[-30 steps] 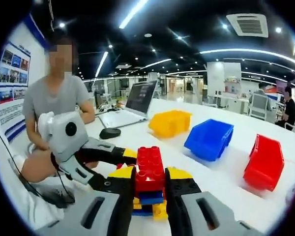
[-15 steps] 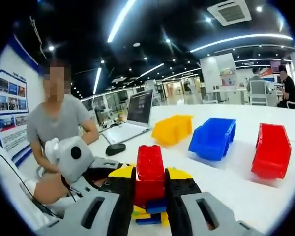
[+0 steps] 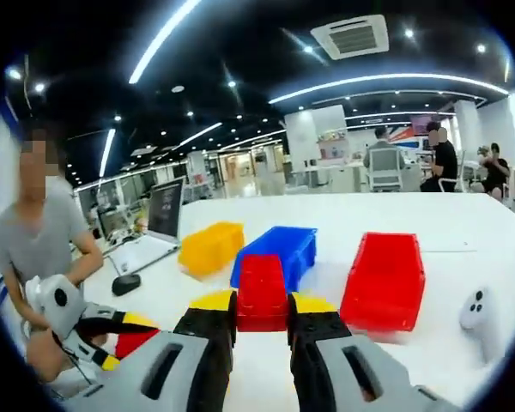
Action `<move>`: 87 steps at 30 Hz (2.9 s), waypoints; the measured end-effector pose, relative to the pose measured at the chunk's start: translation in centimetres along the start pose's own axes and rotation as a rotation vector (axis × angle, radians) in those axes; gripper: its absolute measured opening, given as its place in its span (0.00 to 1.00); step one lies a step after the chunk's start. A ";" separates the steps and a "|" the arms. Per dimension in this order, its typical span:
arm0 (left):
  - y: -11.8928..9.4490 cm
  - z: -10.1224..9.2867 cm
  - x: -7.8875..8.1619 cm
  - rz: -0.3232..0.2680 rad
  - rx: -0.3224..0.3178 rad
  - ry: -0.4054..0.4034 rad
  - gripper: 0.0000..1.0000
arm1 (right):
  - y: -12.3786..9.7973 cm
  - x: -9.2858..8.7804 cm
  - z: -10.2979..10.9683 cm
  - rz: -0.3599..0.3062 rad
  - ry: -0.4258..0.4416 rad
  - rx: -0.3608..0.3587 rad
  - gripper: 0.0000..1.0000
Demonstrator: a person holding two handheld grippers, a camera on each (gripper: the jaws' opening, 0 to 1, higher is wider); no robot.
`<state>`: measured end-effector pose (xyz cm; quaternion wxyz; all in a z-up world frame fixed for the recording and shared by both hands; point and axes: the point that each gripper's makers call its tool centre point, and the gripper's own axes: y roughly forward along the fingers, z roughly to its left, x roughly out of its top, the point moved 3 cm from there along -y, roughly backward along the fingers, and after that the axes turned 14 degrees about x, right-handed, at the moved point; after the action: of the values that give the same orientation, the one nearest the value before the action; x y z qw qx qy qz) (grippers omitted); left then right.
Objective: Take apart the toy blocks one by one and place each separated block into its matching bin, sorting the blocks by their type until all the connected pieces are disassembled and separated into the correct bins
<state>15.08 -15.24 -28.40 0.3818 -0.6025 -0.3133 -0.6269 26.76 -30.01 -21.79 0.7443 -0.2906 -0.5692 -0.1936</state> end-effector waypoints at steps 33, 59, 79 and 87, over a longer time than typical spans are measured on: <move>-0.8 0.6 1.0 -0.037 0.007 -0.024 0.35 | 3.4 -0.4 -13.8 0.049 -0.172 -0.343 0.78; -1.1 1.0 1.7 -0.034 0.021 -0.062 0.37 | -2.3 -3.5 5.6 -0.120 -0.299 0.134 0.73; -0.8 0.5 1.4 0.004 0.022 -0.043 0.27 | 1.2 -9.9 12.1 -0.019 -0.344 0.285 0.74; -0.9 0.0 1.2 0.024 0.016 -0.037 0.26 | 3.1 -10.0 13.5 0.002 -0.395 0.310 0.67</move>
<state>14.35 -14.92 -27.18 0.3882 -0.6146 -0.3180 -0.6087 15.97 -19.28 -29.54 0.6546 -0.2056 -0.7262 -0.0426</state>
